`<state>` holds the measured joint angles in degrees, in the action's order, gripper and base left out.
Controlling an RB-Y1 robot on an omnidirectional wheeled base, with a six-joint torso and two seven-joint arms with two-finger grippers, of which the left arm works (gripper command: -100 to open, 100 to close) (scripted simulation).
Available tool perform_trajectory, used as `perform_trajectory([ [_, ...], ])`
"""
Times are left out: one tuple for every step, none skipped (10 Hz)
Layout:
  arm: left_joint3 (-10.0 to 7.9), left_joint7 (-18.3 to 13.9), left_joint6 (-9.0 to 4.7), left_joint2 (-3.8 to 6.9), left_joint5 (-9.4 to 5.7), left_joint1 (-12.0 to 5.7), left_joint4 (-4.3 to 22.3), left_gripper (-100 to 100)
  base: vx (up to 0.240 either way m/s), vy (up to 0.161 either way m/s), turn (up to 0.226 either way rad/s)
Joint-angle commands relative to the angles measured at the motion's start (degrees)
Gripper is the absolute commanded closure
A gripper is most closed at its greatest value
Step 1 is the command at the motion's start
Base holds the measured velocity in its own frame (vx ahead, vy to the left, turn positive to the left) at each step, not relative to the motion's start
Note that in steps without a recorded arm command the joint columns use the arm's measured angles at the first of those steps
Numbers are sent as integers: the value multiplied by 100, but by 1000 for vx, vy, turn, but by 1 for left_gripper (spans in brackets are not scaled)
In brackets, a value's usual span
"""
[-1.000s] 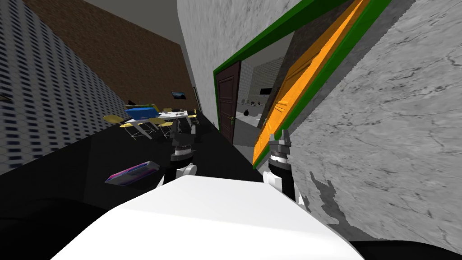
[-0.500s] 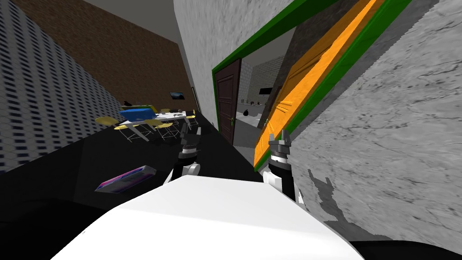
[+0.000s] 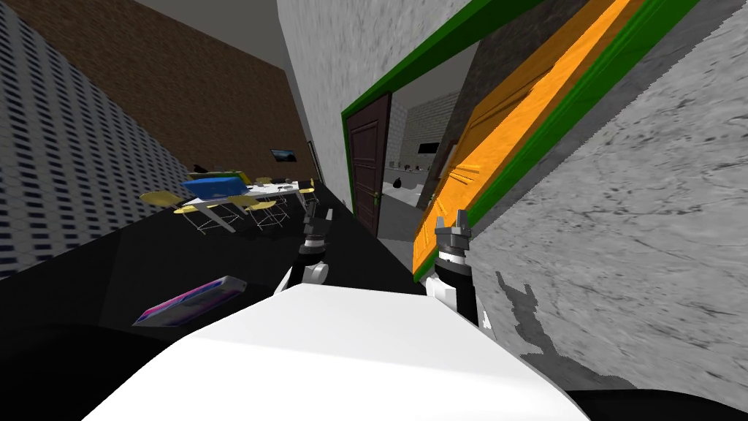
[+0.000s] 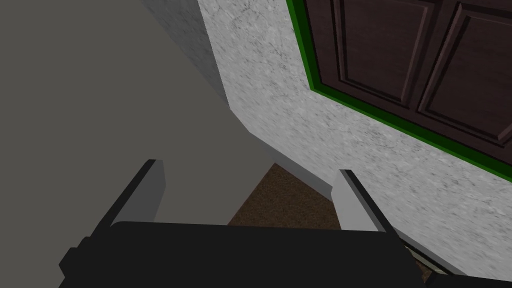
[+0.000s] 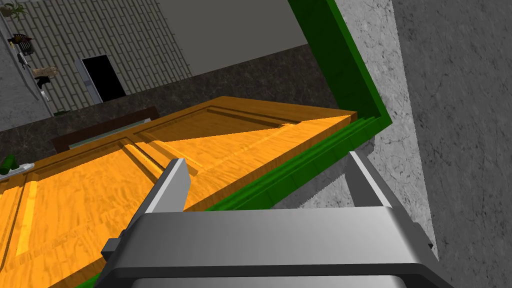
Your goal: Push the door open
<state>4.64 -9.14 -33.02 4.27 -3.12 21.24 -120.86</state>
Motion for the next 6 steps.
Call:
perform_trajectory([
  [74, -38, 76, 28, 44, -194, 258, -100, 154, 74, -37],
  [102, -52, 85, 39, 60, -258, 363, -100, 142, 77, -30],
  [131, -66, 95, 51, 76, -321, 468, -100, 118, 49, -28],
  [160, -80, 104, 63, 93, -385, 573, -100, 98, 40, -21],
  [190, -94, 114, 73, 110, -452, 683, -100, 95, 57, -21],
  [222, -110, 125, 81, 127, -523, 799, -100, 85, 47, -33],
])
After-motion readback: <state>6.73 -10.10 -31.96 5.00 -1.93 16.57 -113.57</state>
